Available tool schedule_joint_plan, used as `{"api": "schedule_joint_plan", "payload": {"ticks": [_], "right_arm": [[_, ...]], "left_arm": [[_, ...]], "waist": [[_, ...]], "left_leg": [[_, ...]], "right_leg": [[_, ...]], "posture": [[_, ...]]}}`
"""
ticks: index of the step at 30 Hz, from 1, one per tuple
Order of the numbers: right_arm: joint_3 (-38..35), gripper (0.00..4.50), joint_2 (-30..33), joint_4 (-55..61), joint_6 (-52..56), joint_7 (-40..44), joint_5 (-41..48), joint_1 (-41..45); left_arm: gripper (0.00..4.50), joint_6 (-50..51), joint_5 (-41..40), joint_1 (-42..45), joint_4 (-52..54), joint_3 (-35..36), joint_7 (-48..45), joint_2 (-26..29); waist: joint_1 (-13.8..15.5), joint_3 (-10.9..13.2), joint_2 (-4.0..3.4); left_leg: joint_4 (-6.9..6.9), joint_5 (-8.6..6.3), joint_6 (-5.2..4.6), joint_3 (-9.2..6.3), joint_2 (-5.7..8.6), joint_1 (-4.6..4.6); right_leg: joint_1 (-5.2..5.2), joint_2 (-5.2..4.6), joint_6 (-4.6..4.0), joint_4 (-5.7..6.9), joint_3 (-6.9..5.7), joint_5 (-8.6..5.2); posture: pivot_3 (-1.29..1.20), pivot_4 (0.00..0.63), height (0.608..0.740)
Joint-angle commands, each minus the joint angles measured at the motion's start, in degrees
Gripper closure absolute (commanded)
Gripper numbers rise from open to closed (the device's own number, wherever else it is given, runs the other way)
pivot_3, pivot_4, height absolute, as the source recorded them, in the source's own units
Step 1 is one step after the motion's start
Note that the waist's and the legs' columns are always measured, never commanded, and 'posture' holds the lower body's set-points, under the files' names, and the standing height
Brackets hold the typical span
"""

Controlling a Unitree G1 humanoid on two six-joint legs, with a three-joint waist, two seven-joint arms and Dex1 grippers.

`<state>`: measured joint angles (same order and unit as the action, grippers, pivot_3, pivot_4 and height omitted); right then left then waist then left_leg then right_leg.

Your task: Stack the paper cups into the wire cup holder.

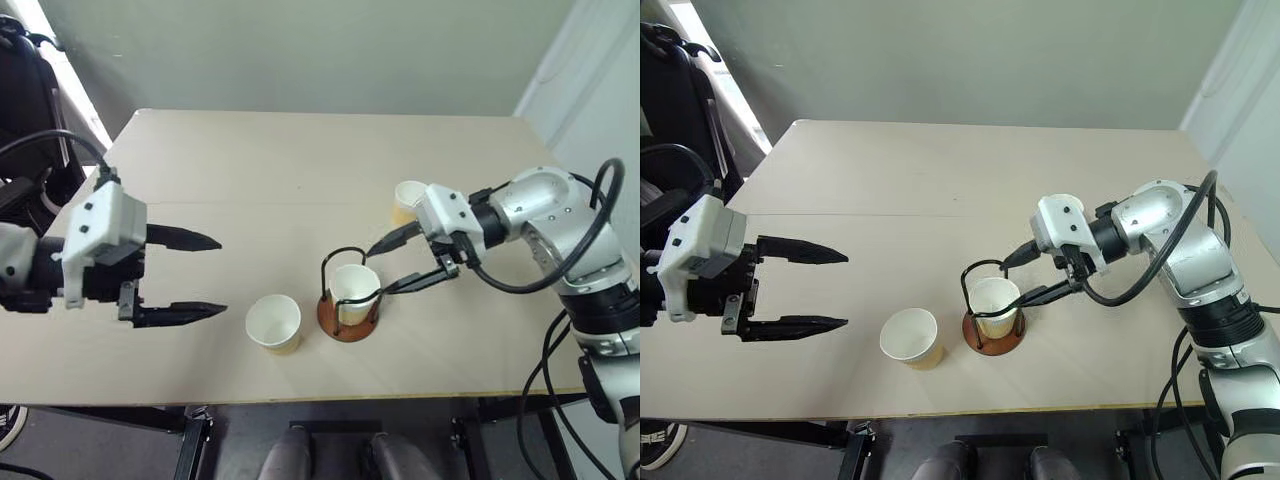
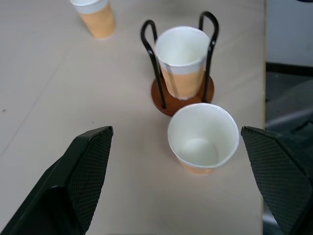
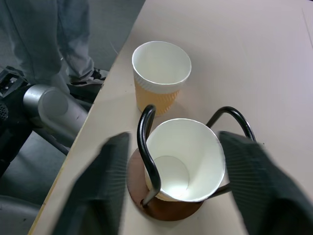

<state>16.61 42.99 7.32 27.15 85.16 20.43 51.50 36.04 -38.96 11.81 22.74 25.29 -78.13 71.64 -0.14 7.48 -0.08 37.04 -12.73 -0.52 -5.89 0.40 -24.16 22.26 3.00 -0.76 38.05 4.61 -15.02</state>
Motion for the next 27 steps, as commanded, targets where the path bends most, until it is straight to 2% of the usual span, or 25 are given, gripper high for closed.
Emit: {"api": "schedule_joint_plan", "payload": {"ticks": [1, 2, 3, 8, 11, 22, 25, 27], "right_arm": [[-3.1, 0.44, 1.0, 0.2, 0.1, -1.1, 0.3, 2.1], [-4.0, 0.11, 1.4, 0.0, -0.4, -1.4, 0.3, 2.0], [-5.0, 0.05, 2.2, -0.2, -0.7, -1.5, 0.5, 1.8], [-10.4, 0.05, 6.5, 0.3, 0.2, -2.0, 2.5, -0.4], [-17.0, 0.05, 10.8, 4.8, 5.0, -1.1, 8.8, -4.5], [-22.2, 0.05, 15.9, 12.7, 9.3, -5.6, 13.4, -11.7], [-23.4, 0.0, 17.0, 13.8, 10.1, -6.7, 14.4, -13.1], [-24.2, 0.0, 17.7, 14.8, 10.4, -7.2, 15.2, -14.3]], "left_arm": [[0.0, -1.9, 0.3, 2.8, 0.2, -3.8, -1.6, 2.0], [0.0, -2.1, 0.8, 3.7, 0.1, -5.6, -1.7, 2.2], [0.0, -2.7, 2.0, 4.7, -0.2, -7.8, -1.4, 2.4], [0.0, -2.2, 7.1, 13.1, -3.0, -18.7, 1.8, 0.0], [0.0, -1.8, 12.8, 18.6, -5.0, -27.6, 4.2, -4.0], [0.0, -5.5, 21.9, 24.2, -9.8, -39.0, 1.5, -10.2], [0.54, -6.6, 23.5, 24.8, -11.0, -40.5, 0.3, -11.0], [1.19, -7.3, 23.7, 24.8, -11.5, -40.6, -0.6, -11.7]], "waist": [[0.0, 0.0, 0.0], [0.0, 0.0, 0.0], [0.1, 0.0, 0.0], [0.4, 0.0, 0.01], [0.8, 0.0, 0.0], [0.1, 0.0, 0.01], [0.2, 0.0, 0.01], [0.2, 0.0, 0.01]], "left_leg": [[0.0, 0.0, 0.0, 0.0, 0.0, 0.0], [0.0, 0.0, 0.01, 0.0, 0.0, 0.0], [0.0, 0.0, 0.01, -0.01, 0.0, 0.0], [-0.01, -0.02, 0.04, 0.0, 0.0, -0.09], [-0.05, 0.0, 0.09, -0.02, 0.0, -0.11], [-0.12, 0.2, 0.25, -0.02, -0.08, -0.11], [-0.06, 0.19, 0.21, -0.02, -0.09, -0.13], [-0.03, 0.18, 0.19, -0.02, -0.09, -0.14]], "right_leg": [[0.0, 0.0, -0.01, 0.01, 0.0, 0.0], [0.01, 0.0, -0.02, 0.01, 0.0, 0.01], [0.0, 0.0, -0.02, 0.01, 0.0, 0.01], [0.11, -0.01, -0.04, -0.02, -0.01, 0.02], [0.1, -0.01, -0.07, -0.02, -0.02, 0.01], [0.16, 0.09, -0.02, -0.05, 0.01, 0.0], [0.13, 0.09, 0.04, -0.07, 0.01, 0.02], [0.1, 0.09, 0.09, -0.1, 0.01, 0.04]], "posture": [[0.0, 0.15, 0.74], [0.0, 0.15, 0.74], [0.0, 0.15, 0.74], [0.0, 0.15, 0.74], [0.0, 0.15, 0.74], [0.0, 0.15, 0.74], [0.0, 0.15, 0.74], [0.0, 0.15, 0.74]]}}
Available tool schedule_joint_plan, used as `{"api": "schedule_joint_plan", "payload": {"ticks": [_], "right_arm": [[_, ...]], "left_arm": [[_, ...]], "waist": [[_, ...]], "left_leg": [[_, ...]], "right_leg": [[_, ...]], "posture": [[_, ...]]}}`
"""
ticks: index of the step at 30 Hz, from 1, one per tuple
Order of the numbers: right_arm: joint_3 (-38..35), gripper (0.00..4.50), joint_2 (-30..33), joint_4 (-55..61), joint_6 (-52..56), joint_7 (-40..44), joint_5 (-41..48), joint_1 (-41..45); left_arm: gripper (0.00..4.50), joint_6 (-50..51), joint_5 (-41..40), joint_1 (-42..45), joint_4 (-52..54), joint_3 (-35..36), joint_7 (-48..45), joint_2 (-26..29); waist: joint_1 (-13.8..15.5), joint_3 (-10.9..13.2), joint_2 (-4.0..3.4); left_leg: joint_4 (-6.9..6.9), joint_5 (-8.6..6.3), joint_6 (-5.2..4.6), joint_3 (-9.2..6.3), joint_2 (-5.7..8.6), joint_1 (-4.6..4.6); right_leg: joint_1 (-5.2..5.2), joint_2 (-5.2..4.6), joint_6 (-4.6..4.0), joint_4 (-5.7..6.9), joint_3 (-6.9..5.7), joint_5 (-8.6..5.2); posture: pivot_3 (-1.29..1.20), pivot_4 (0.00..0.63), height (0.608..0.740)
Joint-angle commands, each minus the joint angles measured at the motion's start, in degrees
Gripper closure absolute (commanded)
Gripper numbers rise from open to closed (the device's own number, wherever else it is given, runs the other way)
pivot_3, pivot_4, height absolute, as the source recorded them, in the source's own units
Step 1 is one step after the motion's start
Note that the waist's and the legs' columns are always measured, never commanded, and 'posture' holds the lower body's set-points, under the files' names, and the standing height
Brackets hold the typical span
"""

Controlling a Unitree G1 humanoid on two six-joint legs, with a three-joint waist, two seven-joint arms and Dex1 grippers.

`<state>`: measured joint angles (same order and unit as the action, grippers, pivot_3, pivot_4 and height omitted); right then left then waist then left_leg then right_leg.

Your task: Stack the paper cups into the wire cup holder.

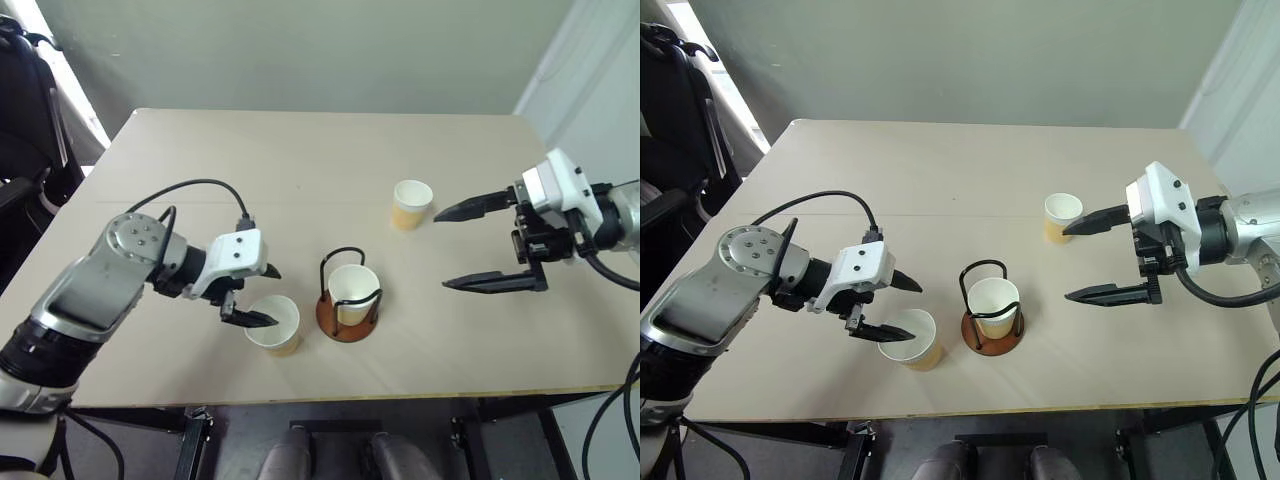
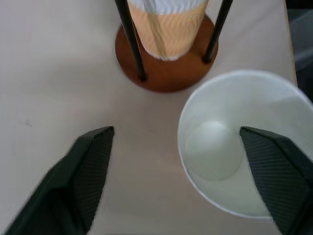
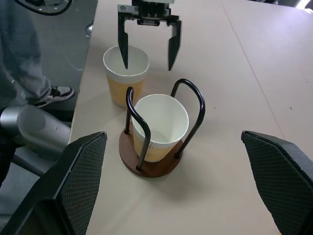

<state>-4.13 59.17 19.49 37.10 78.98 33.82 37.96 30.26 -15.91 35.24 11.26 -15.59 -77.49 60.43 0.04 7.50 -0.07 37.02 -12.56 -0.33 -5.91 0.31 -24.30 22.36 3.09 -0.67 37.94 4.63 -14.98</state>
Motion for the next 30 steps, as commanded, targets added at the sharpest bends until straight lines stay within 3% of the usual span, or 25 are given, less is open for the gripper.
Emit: {"api": "schedule_joint_plan", "payload": {"ticks": [1, 9, 13, 18, 25, 30], "right_arm": [[-3.9, 0.0, 1.9, 3.0, 0.6, -1.2, 2.2, -1.3], [-5.4, 0.0, 3.6, 4.1, 0.5, -2.8, 3.5, -3.8], [-7.6, 0.0, 4.9, 4.4, 2.2, -2.4, 6.5, -4.6], [-19.8, 0.0, 8.2, 5.6, 9.3, 2.7, 19.5, -10.4], [-22.1, 0.0, 8.6, 7.3, 9.0, -0.4, 21.1, -13.2], [-23.0, 0.0, 8.3, 9.5, 8.7, -3.0, 21.6, -15.2]], "left_arm": [[1.58, -1.7, 0.7, 1.4, -0.3, 0.3, -1.5, -0.9], [4.49, -2.5, 1.0, 2.5, -1.2, 0.8, -3.9, -1.8], [4.49, -2.4, -1.3, 4.3, -1.4, 3.0, -6.6, -1.6], [4.49, -0.9, -11.1, 17.1, -5.0, 8.1, -14.3, -3.6], [4.49, -6.4, -13.9, 32.1, -15.4, 3.3, -15.0, -8.7], [4.49, -12.8, -15.6, 38.7, -22.2, -3.9, -15.0, -12.6]], "waist": [[0.0, 0.0, 0.0], [0.1, 0.0, 0.0], [0.2, 0.0, 0.0], [1.3, 0.0, 0.12], [1.0, 0.0, 0.06], [0.9, 0.0, 0.05]], "left_leg": [[0.0, -0.01, -0.01, 0.0, 0.0, 0.0], [0.02, 0.0, -0.03, 0.0, 0.0, 0.01], [0.03, 0.0, -0.04, 0.0, 0.0, -0.01], [0.12, 0.03, -0.05, -0.04, 0.02, -0.34], [0.17, -0.07, -0.26, 0.05, 0.08, -0.02], [0.25, -0.11, -0.36, 0.05, 0.08, -0.05]], "right_leg": [[0.0, 0.0, 0.0, -0.01, 0.0, 0.0], [-0.01, 0.0, 0.04, 0.01, 0.0, 0.0], [-0.02, 0.0, 0.08, 0.0, 0.0, 0.0], [0.16, 0.03, 0.16, 0.0, -0.01, 0.0], [-0.17, -0.02, 0.29, -0.06, 0.08, 0.0], [-0.19, -0.02, 0.38, -0.07, 0.09, 0.03]], "posture": [[0.0, 0.15, 0.74], [0.0, 0.15, 0.74], [0.0, 0.15, 0.74], [0.0, 0.15, 0.74], [0.0, 0.15, 0.74], [0.0, 0.15, 0.74]]}}
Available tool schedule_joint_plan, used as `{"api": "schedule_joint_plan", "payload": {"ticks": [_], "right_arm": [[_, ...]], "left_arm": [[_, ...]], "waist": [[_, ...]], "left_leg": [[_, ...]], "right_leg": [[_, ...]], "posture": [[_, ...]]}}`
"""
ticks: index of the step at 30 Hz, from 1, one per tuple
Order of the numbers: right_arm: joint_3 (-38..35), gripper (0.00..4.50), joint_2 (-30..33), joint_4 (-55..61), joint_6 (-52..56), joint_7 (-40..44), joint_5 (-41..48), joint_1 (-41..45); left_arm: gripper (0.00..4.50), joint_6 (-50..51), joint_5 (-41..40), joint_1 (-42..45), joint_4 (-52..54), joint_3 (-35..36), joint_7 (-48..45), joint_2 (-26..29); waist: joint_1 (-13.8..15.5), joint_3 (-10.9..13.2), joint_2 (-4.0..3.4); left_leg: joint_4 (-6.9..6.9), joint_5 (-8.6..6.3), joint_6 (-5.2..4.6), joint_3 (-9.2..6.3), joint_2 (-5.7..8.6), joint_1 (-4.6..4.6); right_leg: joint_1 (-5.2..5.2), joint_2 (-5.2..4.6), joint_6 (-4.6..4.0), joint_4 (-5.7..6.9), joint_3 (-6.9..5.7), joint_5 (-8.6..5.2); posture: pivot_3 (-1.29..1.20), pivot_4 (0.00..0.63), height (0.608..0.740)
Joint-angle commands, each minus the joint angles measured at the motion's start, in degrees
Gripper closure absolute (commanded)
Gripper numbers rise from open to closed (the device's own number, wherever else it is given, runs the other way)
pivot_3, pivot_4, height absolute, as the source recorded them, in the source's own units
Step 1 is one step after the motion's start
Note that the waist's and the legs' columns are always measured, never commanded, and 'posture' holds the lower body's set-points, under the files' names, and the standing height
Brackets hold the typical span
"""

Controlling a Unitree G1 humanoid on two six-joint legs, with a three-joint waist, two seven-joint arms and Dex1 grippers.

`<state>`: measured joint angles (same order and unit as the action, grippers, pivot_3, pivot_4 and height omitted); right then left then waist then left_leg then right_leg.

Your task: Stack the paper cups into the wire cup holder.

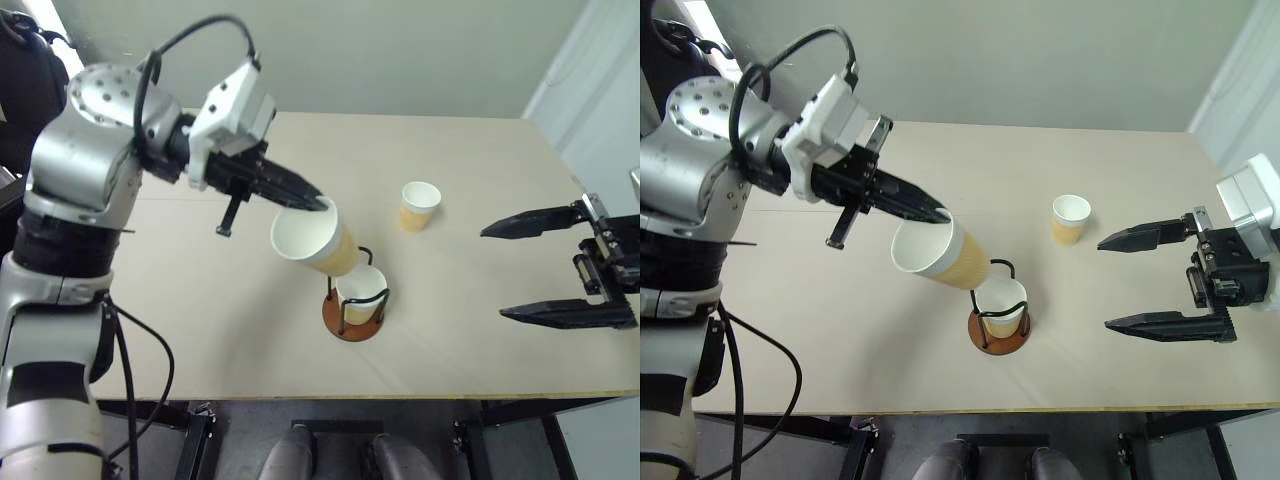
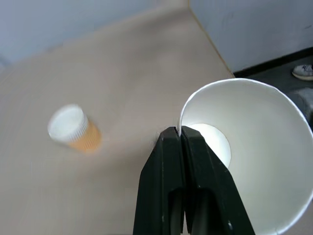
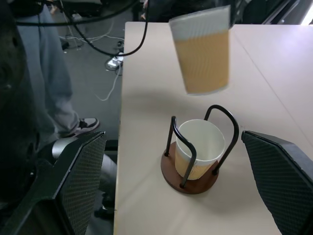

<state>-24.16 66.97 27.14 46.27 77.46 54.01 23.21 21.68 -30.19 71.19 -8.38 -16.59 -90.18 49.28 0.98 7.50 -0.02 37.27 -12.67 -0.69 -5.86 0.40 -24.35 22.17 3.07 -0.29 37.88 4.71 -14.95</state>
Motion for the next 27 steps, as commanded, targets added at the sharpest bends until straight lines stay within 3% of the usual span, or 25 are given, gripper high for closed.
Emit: {"api": "schedule_joint_plan", "payload": {"ticks": [1, 11, 21, 27], "right_arm": [[-3.4, 0.0, 0.5, 2.3, -0.4, -1.9, 1.6, -0.9], [-7.8, 0.0, 1.1, 6.3, 1.2, -6.6, 4.9, -5.1], [-8.8, 0.0, 1.3, 8.1, 1.5, -10.0, 6.6, -6.8], [-8.7, 0.0, 1.3, 8.3, 1.1, -10.6, 6.9, -7.2]], "left_arm": [[4.49, -5.2, -1.5, 3.6, -3.7, -4.1, -2.3, -2.3], [4.49, -14.6, -3.7, 8.1, -8.6, -18.2, -2.3, -5.2], [4.49, -22.3, -1.2, 11.9, -17.7, -23.4, -2.3, -8.6], [4.49, -23.3, -0.7, 11.3, -16.5, -24.8, -2.3, -8.2]], "waist": [[0.0, 0.0, -0.01], [0.1, 0.0, -0.05], [0.3, 0.0, -0.04], [0.3, 0.0, -0.04]], "left_leg": [[0.01, -0.02, -0.03, 0.01, 0.01, -0.02], [0.85, -0.27, -0.31, 0.02, 0.02, -0.59], [1.05, -0.32, -0.42, 0.06, 0.07, -0.65], [1.05, -0.33, -0.43, 0.08, 0.08, -0.7]], "right_leg": [[0.0, -0.01, 0.04, -0.01, 0.02, 0.0], [0.17, 0.0, 0.45, -0.02, 0.03, -0.1], [0.12, -0.03, 0.62, -0.02, 0.07, 0.0], [0.15, -0.03, 0.65, -0.04, 0.07, -0.01]], "posture": [[0.0, 0.15, 0.74], [0.0, 0.15, 0.74], [0.0, 0.15, 0.74], [0.0, 0.15, 0.74]]}}
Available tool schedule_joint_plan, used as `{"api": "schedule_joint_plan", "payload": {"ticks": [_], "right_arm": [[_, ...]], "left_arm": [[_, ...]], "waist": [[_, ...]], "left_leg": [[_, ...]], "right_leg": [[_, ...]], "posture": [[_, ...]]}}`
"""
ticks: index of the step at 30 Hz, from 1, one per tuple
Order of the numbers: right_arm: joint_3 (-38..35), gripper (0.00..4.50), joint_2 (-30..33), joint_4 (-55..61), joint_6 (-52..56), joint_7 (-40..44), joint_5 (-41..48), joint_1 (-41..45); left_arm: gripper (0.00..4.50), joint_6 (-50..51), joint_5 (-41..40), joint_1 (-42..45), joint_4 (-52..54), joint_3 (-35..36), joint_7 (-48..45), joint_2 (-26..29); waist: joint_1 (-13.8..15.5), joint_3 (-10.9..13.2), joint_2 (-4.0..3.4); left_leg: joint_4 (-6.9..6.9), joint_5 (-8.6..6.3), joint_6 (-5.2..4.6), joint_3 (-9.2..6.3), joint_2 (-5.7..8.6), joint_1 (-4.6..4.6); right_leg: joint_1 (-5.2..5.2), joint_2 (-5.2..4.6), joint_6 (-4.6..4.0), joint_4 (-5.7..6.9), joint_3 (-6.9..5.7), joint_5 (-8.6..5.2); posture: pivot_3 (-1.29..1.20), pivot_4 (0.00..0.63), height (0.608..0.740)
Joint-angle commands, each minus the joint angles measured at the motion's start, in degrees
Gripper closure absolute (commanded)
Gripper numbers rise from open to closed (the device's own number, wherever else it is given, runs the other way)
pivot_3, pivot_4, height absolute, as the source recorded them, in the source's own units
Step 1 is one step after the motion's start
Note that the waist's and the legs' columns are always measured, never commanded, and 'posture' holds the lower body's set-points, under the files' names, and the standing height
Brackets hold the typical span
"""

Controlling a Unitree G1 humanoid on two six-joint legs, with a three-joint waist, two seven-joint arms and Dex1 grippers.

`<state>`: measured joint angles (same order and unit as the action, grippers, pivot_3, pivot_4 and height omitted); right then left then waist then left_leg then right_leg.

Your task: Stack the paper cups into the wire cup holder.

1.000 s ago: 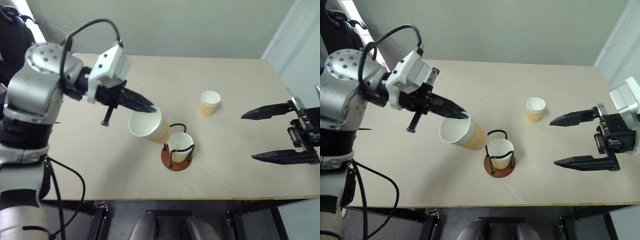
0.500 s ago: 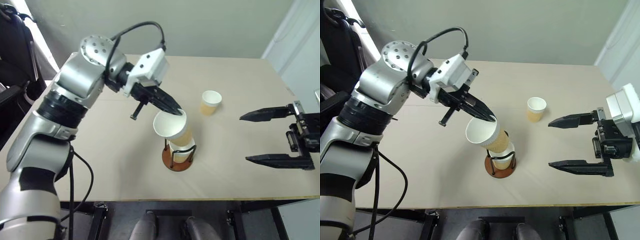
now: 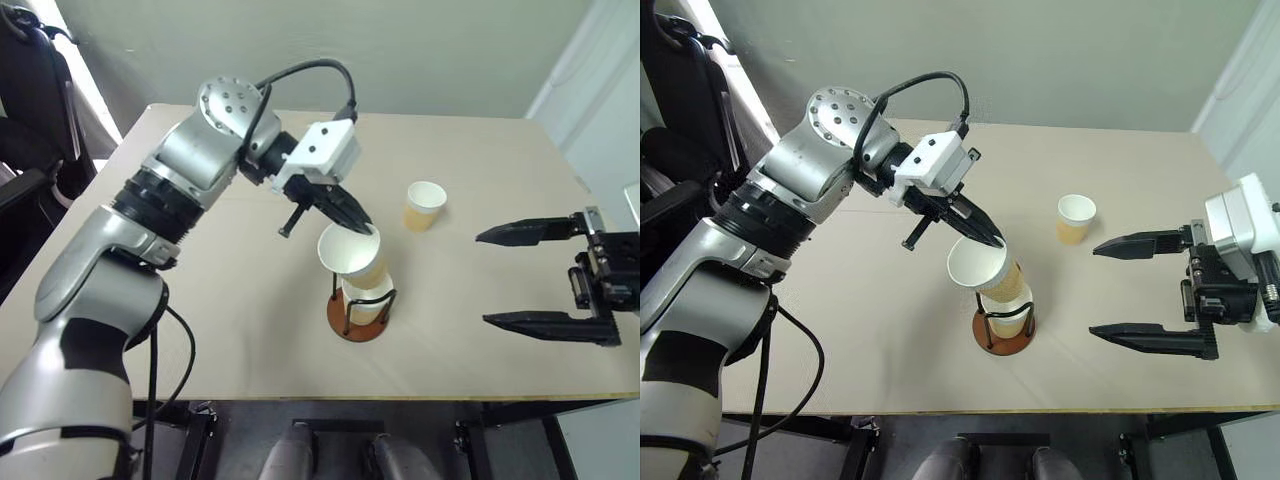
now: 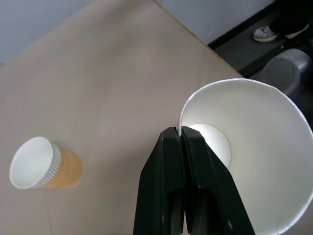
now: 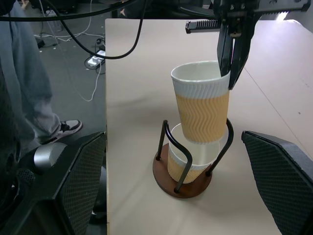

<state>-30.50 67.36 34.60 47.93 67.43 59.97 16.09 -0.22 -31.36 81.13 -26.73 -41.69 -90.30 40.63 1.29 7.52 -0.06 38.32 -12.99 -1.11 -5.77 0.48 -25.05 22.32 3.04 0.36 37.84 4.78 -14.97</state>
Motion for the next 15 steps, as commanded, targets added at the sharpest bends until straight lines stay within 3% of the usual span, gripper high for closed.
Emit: {"api": "schedule_joint_plan", "payload": {"ticks": [1, 8, 11, 15], "right_arm": [[-2.4, 0.0, 0.9, 0.8, -0.7, -0.6, 0.9, -0.1], [-1.2, 0.0, 0.8, 0.5, -1.7, -0.5, 0.4, 0.1], [-0.2, 0.0, 0.9, 0.0, -2.3, -0.4, 0.0, 0.7], [0.4, 0.0, 0.9, -0.2, -2.7, -0.4, -0.1, 0.9]], "left_arm": [[4.49, -1.4, 0.7, 1.2, 2.3, 0.2, -2.2, 0.5], [4.49, 0.0, 2.9, -0.5, 4.8, 0.8, -2.2, 0.1], [3.92, 0.4, 3.5, -0.8, 4.8, 1.0, -2.2, -0.2], [2.52, -0.5, 5.4, -0.9, 3.0, 2.1, -2.2, -1.5]], "waist": [[0.0, 0.0, 0.0], [0.0, 0.0, 0.0], [0.0, 0.0, 0.0], [0.1, 0.0, 0.0]], "left_leg": [[0.0, 0.0, -0.01, 0.0, 0.0, 0.0], [0.02, 0.0, -0.01, 0.02, 0.01, 0.01], [0.07, 0.0, -0.01, 0.02, 0.01, 0.02], [0.14, -0.01, -0.03, 0.02, 0.01, 0.01]], "right_leg": [[0.0, 0.0, 0.01, -0.01, 0.0, 0.0], [-0.01, 0.0, 0.05, 0.0, 0.01, -0.02], [-0.01, 0.0, 0.06, 0.04, 0.01, -0.01], [-0.03, 0.0, 0.09, 0.05, 0.01, 0.0]], "posture": [[0.0, 0.15, 0.74], [0.0, 0.15, 0.74], [0.0, 0.15, 0.74], [0.0, 0.15, 0.74]]}}
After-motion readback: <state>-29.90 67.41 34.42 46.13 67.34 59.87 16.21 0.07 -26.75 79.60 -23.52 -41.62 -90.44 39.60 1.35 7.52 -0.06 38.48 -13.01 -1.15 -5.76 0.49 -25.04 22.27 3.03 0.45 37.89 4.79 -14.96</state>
